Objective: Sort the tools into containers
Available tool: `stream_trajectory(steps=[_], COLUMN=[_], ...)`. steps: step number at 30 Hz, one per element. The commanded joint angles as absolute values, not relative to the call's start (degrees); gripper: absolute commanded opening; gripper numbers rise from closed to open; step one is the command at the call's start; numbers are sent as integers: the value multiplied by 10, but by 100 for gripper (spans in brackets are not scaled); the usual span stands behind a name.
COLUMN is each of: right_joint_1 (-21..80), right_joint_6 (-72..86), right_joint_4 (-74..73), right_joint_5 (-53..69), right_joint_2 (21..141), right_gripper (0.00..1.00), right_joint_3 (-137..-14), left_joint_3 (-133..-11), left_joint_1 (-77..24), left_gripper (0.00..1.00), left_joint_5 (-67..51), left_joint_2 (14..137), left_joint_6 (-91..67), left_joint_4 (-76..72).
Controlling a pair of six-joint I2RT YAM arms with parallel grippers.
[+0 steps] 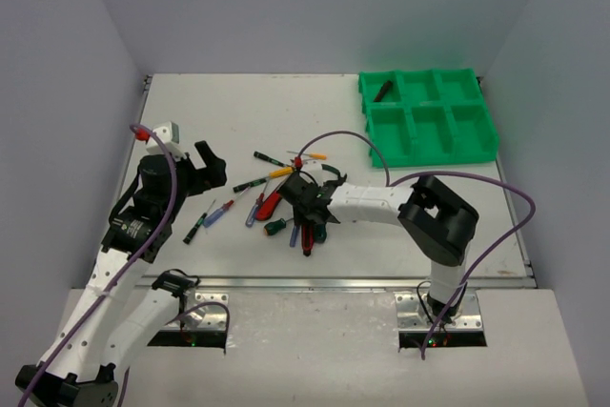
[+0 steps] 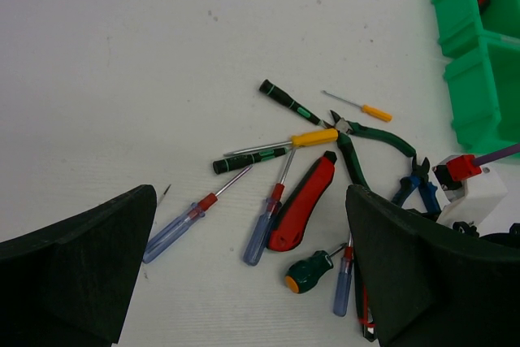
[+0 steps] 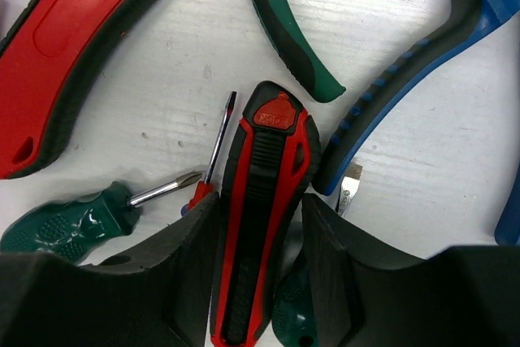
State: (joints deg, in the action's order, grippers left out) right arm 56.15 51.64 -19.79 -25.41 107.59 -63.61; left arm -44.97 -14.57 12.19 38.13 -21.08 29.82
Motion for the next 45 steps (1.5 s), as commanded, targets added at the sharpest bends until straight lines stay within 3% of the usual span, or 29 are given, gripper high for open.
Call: stream_trajectory(steps=[1, 13, 17, 19, 21, 29, 35, 38, 45], right_joint_1=[567, 566, 566, 566, 566, 558, 416, 290, 164], right_joint_6=[538, 543, 545, 540, 536, 486, 418, 378, 338], right_joint_4=[-221, -228, -224, -222, -221, -213, -175, -174, -165], right_joint_5=[-269, -262, -263, -264, -263, -261, -193, -209, -243], right_joint_2=[1066, 1099, 1097, 1087, 1078, 937, 886, 961, 1187], right_gripper=[45, 47, 34, 15, 9, 4, 0, 0, 0], right_joint_3=[-625, -625, -624, -627, -630, -639, -674, -769, -1067], left_joint_3=[-453, -453, -453, -453, -453, -453, -453, -453, -452], left_joint_1=[-150, -152, -154, -154, -154, -154, -154, -154, -154], left_gripper=[100, 100, 100, 100, 100, 100, 100, 100, 100], left_joint_5=[114, 112, 112, 111, 111, 112, 115, 115, 110], left_joint_2=[374, 371, 370, 371, 371, 375, 382, 389, 406], left_joint_6=[-210, -210, -210, -210, -209, -209, -209, -209, -207], left_joint_4=[278, 278, 277, 277, 277, 277, 277, 277, 277])
